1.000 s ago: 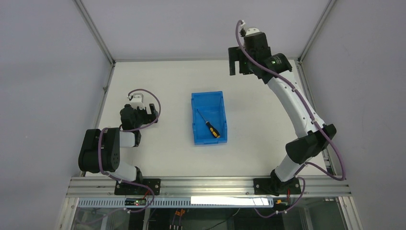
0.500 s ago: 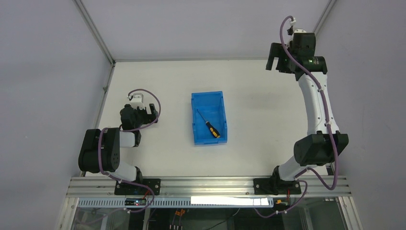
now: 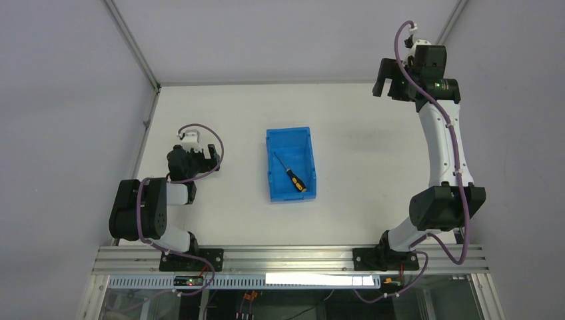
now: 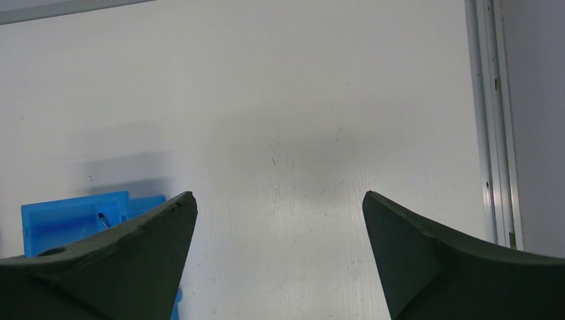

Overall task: Put the screwdriver in the bin
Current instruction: Reset both arms

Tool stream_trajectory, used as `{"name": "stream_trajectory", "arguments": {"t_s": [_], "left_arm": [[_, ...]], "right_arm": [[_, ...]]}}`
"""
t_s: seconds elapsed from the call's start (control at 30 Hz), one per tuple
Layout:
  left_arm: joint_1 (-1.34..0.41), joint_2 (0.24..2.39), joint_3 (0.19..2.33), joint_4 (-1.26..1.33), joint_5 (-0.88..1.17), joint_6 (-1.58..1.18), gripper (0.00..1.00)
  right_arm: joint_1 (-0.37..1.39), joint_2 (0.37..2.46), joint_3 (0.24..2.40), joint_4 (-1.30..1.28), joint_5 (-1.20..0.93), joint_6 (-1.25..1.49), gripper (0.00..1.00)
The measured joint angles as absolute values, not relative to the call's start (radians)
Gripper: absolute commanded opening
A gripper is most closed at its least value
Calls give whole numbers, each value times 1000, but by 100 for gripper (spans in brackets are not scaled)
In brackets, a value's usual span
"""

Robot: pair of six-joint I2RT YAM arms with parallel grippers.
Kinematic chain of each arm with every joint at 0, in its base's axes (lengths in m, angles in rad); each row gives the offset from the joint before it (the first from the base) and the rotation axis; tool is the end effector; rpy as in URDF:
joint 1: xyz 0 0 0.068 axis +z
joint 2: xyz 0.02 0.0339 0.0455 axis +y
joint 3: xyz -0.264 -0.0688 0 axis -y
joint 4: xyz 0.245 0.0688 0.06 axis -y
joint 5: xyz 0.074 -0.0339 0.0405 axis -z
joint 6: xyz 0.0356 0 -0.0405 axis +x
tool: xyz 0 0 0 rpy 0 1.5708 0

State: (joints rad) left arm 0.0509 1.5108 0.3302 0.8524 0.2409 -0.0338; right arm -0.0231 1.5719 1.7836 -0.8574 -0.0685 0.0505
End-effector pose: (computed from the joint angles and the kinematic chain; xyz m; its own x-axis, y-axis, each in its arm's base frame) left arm 0.2557 0.0045 0.1383 -0.3277 -0.0496 -0.9435 0.1652 0.9802 -0.1088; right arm 0.3346 -0.0053 0.4217 -0.6024 0.0643 -0.7956 -0.0012 0.9967 0.0815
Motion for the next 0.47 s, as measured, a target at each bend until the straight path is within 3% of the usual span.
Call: {"name": "stream_trajectory", "arguments": {"t_s": [0.47], "left_arm": [[51, 1511, 330, 852, 241, -34, 99]], "right_arm": [[-23, 1572, 1784, -834, -67, 51, 99]]}}
